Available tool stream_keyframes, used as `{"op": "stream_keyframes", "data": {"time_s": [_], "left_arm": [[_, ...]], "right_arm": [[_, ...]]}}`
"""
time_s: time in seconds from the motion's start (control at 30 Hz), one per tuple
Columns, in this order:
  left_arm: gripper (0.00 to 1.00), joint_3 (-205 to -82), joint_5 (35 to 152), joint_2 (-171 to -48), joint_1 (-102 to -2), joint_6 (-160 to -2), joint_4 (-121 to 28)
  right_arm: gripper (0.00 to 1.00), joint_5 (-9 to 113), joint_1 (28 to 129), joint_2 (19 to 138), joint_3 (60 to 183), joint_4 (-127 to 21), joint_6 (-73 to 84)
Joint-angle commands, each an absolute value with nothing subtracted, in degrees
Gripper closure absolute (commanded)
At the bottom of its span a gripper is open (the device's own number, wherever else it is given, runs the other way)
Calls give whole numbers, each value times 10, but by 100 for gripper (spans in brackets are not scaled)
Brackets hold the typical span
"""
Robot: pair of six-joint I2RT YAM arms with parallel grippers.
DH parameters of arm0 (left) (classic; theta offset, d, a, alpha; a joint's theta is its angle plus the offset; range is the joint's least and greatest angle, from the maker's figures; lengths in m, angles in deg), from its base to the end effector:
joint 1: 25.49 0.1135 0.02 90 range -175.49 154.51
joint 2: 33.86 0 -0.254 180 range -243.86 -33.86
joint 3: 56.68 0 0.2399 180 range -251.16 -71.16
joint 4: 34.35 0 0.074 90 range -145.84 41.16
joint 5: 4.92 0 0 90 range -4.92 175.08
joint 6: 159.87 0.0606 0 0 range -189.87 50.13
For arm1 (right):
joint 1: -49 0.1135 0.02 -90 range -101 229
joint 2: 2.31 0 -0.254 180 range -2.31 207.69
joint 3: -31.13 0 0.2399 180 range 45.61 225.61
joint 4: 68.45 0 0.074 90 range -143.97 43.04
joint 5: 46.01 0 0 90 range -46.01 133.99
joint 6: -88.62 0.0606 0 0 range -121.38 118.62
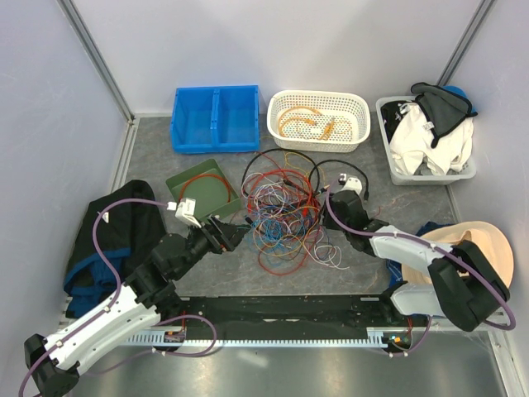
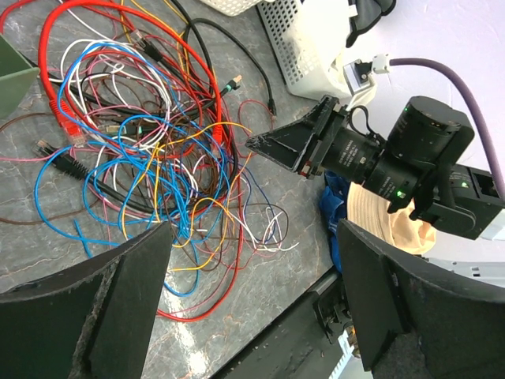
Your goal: Untangle the cables
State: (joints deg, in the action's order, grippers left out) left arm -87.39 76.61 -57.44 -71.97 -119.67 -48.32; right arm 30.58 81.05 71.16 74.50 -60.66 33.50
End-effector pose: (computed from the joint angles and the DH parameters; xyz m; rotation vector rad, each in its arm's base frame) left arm 0.1154 -0.1086 0.2289 -0.1720 1.8135 -1.1113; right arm 0.2280 0.1262 0.1550 0.1836 2.2307 0.3833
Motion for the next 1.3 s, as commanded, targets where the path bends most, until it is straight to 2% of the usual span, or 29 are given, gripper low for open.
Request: {"op": "stream_keyframes", "data": {"time_s": [0.0,0.03,0.13,0.17,0.27,0.47,0.7,0.97,1.27], "left_arm": [[9,-867,765,-570,-722,-1215,-480],[9,-867,765,-568,-722,-1215,-481],[9,-863,762,-565,-722,-1217,-482],[9,-861,762,-564,-722,-1218,-482],[9,-860,759,-562,-722,-1217,-485],[10,-862,748,-556,-722,-1210,-485],[10,-873,736,-563,-722,-1202,-485],[10,-872,736,-575,-722,-1212,-483],[10,-869,737,-561,-722,-1214,-483]], "right_arm": [[58,319,812,735,742,-662,343],[58,319,813,738,742,-664,342],[69,319,813,742,743,-674,342],[81,317,812,741,743,-674,341],[100,314,813,712,748,-666,334],[100,291,813,560,813,-580,310],[100,244,812,527,1058,-435,233],[100,169,808,647,1295,-396,173],[100,188,724,861,1524,-373,169]]}}
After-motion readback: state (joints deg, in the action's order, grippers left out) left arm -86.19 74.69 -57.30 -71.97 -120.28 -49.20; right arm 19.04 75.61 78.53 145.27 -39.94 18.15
